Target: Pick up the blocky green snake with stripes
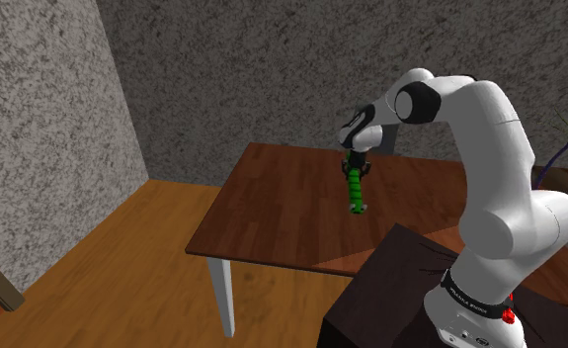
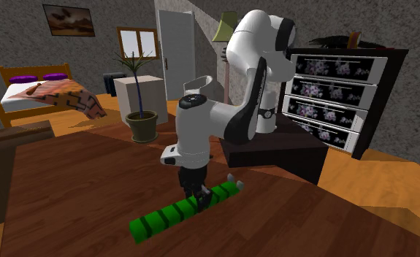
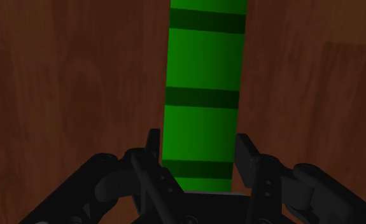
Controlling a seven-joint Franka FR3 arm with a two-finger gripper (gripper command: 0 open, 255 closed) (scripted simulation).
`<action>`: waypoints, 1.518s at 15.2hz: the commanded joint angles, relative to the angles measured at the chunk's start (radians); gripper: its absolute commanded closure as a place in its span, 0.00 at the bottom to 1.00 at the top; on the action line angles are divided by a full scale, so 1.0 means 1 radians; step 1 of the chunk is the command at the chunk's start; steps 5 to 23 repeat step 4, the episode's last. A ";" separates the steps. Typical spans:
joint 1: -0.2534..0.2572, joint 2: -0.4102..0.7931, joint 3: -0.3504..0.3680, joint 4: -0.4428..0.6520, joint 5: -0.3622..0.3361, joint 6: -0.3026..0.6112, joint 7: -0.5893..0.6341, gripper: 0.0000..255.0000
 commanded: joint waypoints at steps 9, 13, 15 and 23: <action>0.003 -0.032 -0.006 -0.008 -0.005 -0.024 0.001 1.00; 0.003 -0.032 -0.006 -0.008 -0.005 -0.024 0.001 1.00; 0.003 -0.032 -0.006 -0.008 -0.005 -0.024 0.001 1.00; 0.003 -0.032 -0.006 -0.008 -0.005 -0.024 0.001 1.00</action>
